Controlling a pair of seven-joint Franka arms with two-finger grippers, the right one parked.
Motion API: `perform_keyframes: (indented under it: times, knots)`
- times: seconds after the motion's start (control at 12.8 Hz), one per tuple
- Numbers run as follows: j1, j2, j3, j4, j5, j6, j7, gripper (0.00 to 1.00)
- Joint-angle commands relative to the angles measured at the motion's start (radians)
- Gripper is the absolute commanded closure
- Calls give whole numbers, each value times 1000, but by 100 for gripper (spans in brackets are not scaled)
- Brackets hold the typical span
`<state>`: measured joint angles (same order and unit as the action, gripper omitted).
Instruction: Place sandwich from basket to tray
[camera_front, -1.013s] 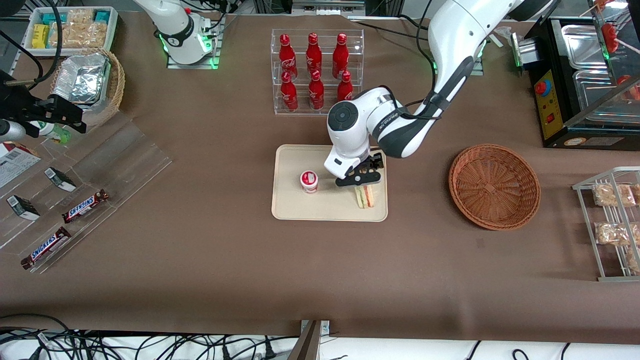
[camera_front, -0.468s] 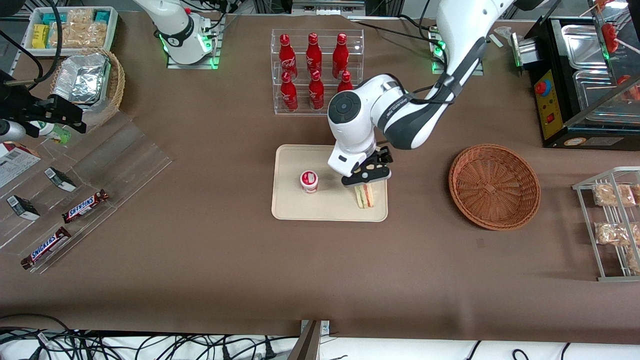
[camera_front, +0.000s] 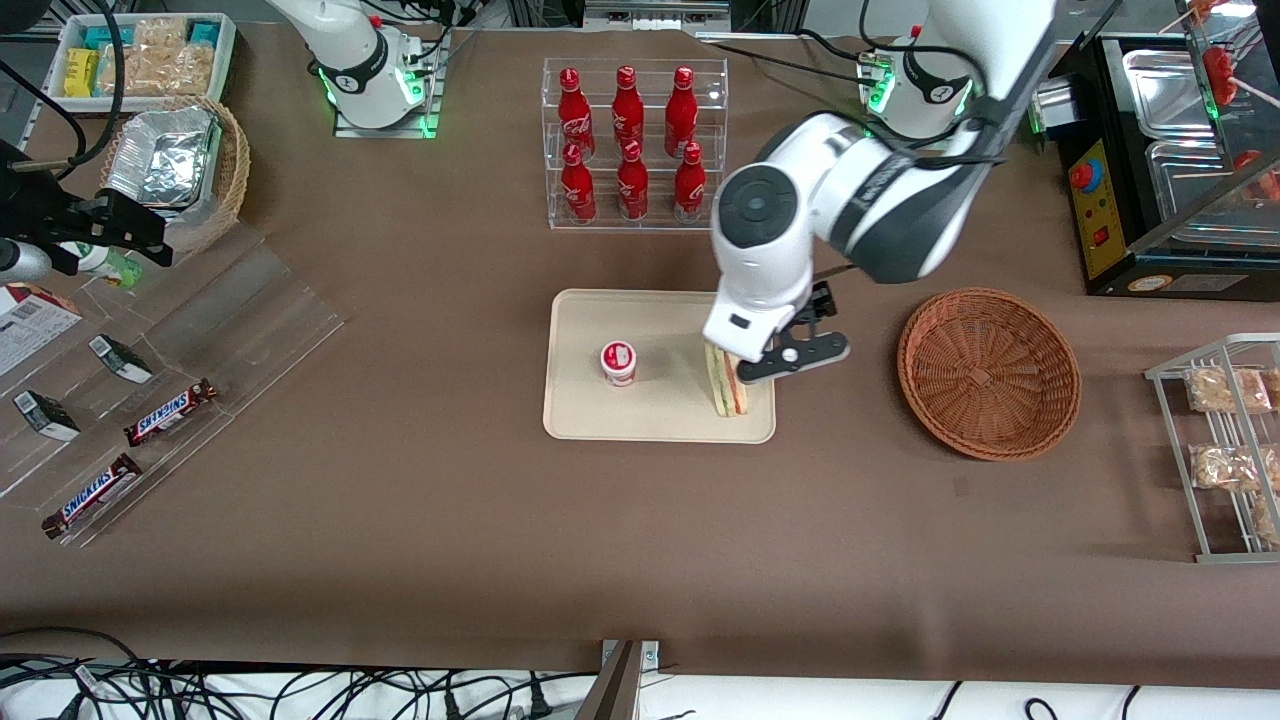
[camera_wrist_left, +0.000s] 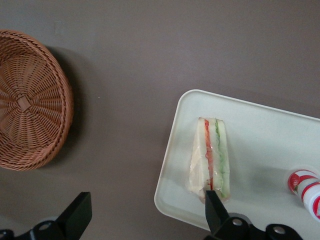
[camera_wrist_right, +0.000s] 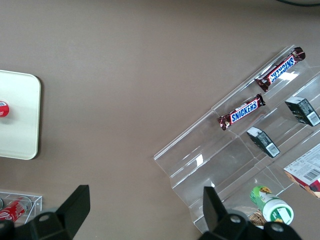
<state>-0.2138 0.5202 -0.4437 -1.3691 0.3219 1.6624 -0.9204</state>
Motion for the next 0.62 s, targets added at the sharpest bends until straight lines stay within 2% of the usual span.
perform_keyframes:
  times: [0.0,0.16,0.55]
  knots:
    - [80,-86,6,5,-85,-53,183,0]
    - [115,-104,34,24,-107,-111,302,0]
    - [114,-170,276,64,-246,-199,633,0]
